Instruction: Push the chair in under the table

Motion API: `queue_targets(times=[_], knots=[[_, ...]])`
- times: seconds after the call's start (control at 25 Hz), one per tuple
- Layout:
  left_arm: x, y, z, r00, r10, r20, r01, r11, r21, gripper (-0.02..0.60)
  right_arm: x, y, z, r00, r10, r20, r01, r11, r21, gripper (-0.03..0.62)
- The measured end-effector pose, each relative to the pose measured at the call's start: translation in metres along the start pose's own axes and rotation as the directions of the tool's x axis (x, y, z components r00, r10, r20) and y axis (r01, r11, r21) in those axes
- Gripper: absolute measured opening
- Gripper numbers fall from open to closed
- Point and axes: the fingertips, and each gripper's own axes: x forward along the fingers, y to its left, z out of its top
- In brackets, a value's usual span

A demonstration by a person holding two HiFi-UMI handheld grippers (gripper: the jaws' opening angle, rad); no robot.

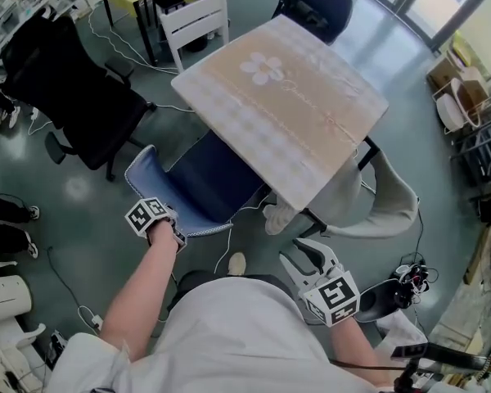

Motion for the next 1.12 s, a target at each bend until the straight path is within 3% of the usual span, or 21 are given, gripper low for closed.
queue_targets(times=[0.28, 0.48, 0.68, 0.8, 0.88, 0.96, 1.04, 1.12], knots=[[0.002, -0.005, -0.002, 1.0, -0.003, -0.019, 0.004, 1.0, 0.031, 0.109, 0.001, 0.008, -0.001, 1.0, -0.005, -0.008, 0.005, 1.0, -0.013, 0.167], [-0.009, 0.0, 0.006, 1.0, 0.017, -0.008, -0.016, 0.997, 0.072, 0.159, 0.007, 0.023, 0.01, 1.0, -0.008, 0.0, 0.008, 0.999, -0.033, 0.167], [-0.04, -0.009, 0.013, 0.996, -0.078, 0.031, 0.073, 0.989, 0.126, 0.176, 0.015, 0.053, 0.02, 1.0, 0.005, 0.013, -0.005, 0.998, -0.059, 0.167], [-0.074, -0.018, 0.026, 0.982, -0.171, 0.075, 0.154, 0.968, 0.198, 0.176, 0.023, 0.075, 0.025, 1.0, 0.015, 0.018, -0.014, 0.998, -0.068, 0.167], [-0.103, -0.023, 0.033, 0.964, -0.252, 0.085, 0.223, 0.941, 0.255, 0.175, 0.029, 0.091, 0.029, 1.0, 0.018, 0.025, -0.016, 0.997, -0.074, 0.166], [-0.135, -0.027, 0.036, 0.935, -0.344, 0.084, 0.299, 0.895, 0.332, 0.175, 0.035, 0.11, 0.033, 0.999, 0.023, 0.035, -0.02, 0.996, -0.082, 0.166], [-0.169, -0.031, 0.034, 0.889, -0.455, 0.057, 0.395, 0.822, 0.41, 0.172, 0.039, 0.13, 0.037, 0.999, 0.024, 0.048, -0.02, 0.996, -0.089, 0.164], [-0.204, -0.03, 0.025, 0.836, -0.549, 0.009, 0.477, 0.735, 0.483, 0.131, 0.042, 0.151, 0.04, 0.998, 0.021, 0.059, -0.015, 0.996, -0.093, 0.135]])
